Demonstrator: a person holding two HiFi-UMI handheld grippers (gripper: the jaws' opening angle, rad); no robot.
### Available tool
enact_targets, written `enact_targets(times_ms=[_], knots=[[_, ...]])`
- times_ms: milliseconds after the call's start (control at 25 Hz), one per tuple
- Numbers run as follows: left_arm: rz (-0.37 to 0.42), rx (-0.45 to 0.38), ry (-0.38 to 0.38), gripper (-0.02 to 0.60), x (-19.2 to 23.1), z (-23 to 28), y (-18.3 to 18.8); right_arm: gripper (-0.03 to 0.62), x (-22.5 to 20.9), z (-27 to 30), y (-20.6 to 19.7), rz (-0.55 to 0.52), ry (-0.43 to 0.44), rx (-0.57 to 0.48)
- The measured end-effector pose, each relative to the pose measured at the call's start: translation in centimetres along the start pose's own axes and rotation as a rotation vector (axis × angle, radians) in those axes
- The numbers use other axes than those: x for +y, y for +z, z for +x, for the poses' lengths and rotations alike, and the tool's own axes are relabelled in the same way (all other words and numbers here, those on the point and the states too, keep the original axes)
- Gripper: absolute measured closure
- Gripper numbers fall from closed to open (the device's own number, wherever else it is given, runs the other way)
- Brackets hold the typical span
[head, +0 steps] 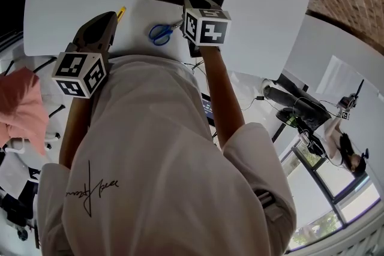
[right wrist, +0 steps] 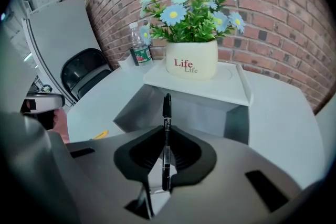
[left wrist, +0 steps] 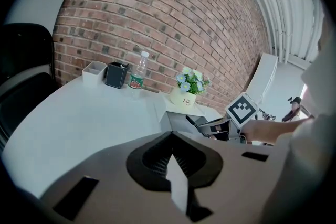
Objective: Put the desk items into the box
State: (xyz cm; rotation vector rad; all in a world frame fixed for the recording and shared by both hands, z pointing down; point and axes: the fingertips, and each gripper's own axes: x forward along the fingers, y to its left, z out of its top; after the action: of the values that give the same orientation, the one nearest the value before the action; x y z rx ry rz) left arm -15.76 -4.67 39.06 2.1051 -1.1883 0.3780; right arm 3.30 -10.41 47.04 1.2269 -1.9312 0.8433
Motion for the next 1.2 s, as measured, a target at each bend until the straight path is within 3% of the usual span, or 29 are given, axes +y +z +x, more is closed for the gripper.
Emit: enact_targets(times_ms=[1200], knots=[[-0.031,0.011,0.003,0.575,0.8,0.4,-0.1,0.534,-0.4,2.3,1.0,-0.096,0.013,0.078]])
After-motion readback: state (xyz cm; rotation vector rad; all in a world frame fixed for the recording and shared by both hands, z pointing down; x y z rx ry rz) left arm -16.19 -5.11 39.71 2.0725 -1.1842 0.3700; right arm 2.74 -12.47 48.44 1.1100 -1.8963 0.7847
